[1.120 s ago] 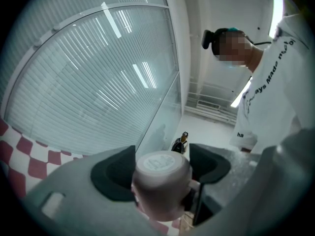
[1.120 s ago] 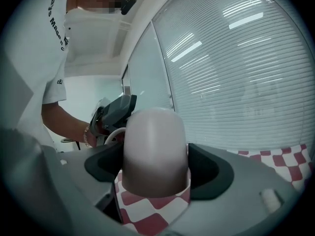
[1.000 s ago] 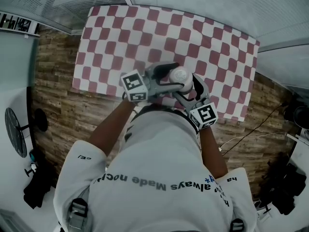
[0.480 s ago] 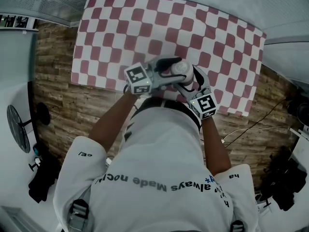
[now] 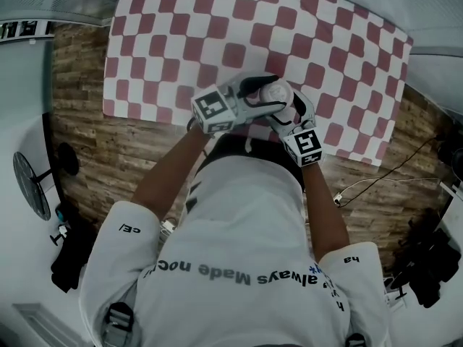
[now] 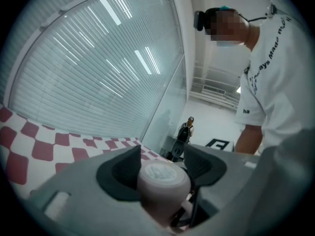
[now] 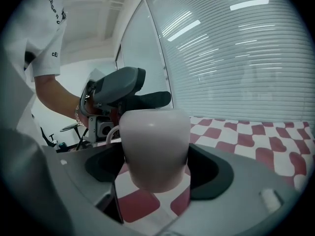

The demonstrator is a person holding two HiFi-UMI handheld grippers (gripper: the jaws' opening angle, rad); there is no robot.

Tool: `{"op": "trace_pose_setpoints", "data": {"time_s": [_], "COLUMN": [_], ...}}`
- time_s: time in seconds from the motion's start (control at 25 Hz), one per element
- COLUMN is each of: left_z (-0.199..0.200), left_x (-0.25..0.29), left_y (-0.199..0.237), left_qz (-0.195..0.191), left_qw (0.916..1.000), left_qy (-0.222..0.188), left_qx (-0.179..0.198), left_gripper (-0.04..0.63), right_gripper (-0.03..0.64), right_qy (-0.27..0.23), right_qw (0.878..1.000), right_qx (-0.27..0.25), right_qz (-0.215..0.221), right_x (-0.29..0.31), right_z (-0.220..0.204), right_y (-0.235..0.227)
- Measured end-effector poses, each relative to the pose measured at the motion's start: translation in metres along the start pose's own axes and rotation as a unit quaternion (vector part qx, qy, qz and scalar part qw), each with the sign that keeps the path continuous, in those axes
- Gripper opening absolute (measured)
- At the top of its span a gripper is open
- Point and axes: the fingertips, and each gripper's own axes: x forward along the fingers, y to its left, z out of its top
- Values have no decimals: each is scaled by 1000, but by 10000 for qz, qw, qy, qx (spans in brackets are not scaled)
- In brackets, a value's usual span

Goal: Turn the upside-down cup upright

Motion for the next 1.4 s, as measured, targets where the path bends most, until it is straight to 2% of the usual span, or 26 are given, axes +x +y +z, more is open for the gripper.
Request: {"op": "trace_pose_setpoints", "data": {"time_s": [0.4, 0.6, 1.4], "left_z": [-37, -48, -89], "left_x": [6, 9, 11], "left_y": [17, 18, 24], "left_qz": [293, 306, 480], "left_qw": [9987, 9979, 9966], "left_qy": [293, 378, 551], "left_qx": [302, 425, 384], "left_gripper": [308, 311, 311], "right_gripper": [402, 402, 402], "right_qy": [201, 382, 746], "right_qw": [9997, 9991, 9969], "right_qx": [-35, -35, -128], "right_qz": [-157, -151, -223], "right_x": [19, 25, 34], "right_z": [-26, -46, -89], "right_y": [-11, -13, -15]}}
